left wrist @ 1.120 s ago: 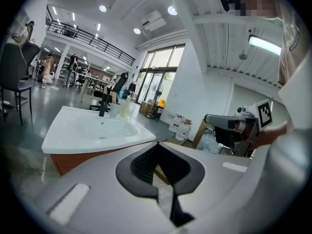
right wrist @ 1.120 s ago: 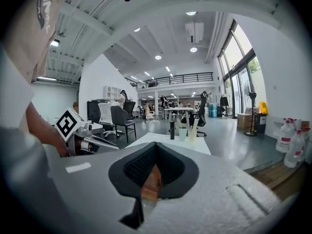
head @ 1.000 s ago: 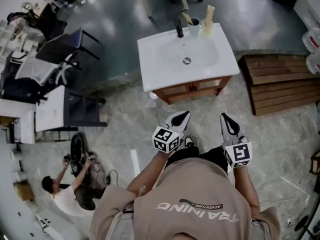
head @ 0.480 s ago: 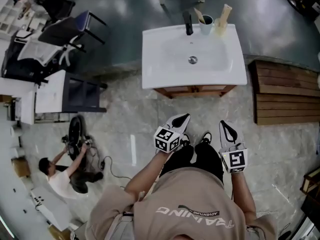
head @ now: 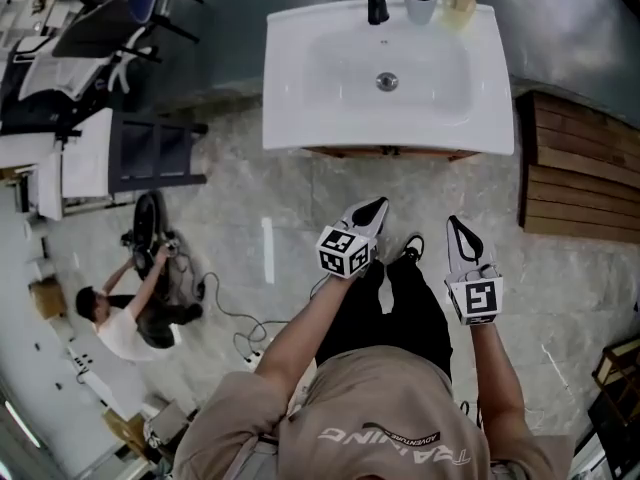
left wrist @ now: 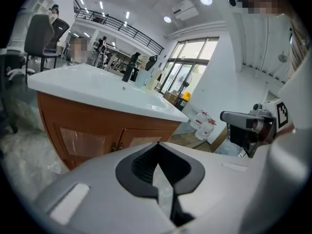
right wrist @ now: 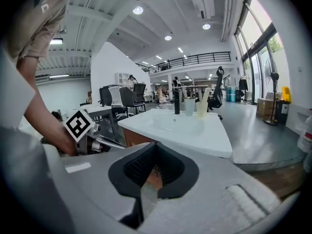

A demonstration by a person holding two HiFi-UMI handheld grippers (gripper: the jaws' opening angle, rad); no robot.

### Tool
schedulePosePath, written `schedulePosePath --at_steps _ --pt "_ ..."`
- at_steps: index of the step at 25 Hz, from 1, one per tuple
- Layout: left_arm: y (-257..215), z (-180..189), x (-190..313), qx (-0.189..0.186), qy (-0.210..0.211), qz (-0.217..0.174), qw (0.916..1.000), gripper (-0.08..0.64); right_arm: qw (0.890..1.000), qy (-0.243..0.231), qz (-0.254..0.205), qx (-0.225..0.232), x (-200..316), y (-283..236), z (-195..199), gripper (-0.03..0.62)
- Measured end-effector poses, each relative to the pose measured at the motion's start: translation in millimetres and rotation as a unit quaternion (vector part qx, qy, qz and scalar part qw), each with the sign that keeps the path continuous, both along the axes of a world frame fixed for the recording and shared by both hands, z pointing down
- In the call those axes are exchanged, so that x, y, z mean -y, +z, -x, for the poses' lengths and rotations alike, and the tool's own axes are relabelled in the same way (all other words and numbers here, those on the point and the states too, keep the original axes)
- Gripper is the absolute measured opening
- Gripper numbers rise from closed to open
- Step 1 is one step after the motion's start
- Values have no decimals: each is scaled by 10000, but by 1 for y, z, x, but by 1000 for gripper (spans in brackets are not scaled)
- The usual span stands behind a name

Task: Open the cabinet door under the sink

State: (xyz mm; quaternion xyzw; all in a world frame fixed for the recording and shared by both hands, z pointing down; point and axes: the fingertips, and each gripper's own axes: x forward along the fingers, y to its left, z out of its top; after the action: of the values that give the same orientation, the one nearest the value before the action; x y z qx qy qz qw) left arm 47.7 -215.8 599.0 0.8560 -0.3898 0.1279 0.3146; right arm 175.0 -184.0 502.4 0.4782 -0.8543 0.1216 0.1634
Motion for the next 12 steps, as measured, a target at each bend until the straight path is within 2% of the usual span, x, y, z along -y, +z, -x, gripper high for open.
schedulePosePath --at_steps 3,6,10,12 --pt "27 2 5 -171 -141 128 9997 16 9998 -155 91 -25 4 19 5 2" --pt "64 7 5 -290 -311 437 9981 16 9992 -333 211 -67 -1 49 10 3" --pt "104 10 14 -428 -449 674 9958 17 9977 -391 543 -112 0 95 11 2" --pt "119 10 21 -613 -561 759 9936 17 9966 -439 680 -124 2 115 12 3"
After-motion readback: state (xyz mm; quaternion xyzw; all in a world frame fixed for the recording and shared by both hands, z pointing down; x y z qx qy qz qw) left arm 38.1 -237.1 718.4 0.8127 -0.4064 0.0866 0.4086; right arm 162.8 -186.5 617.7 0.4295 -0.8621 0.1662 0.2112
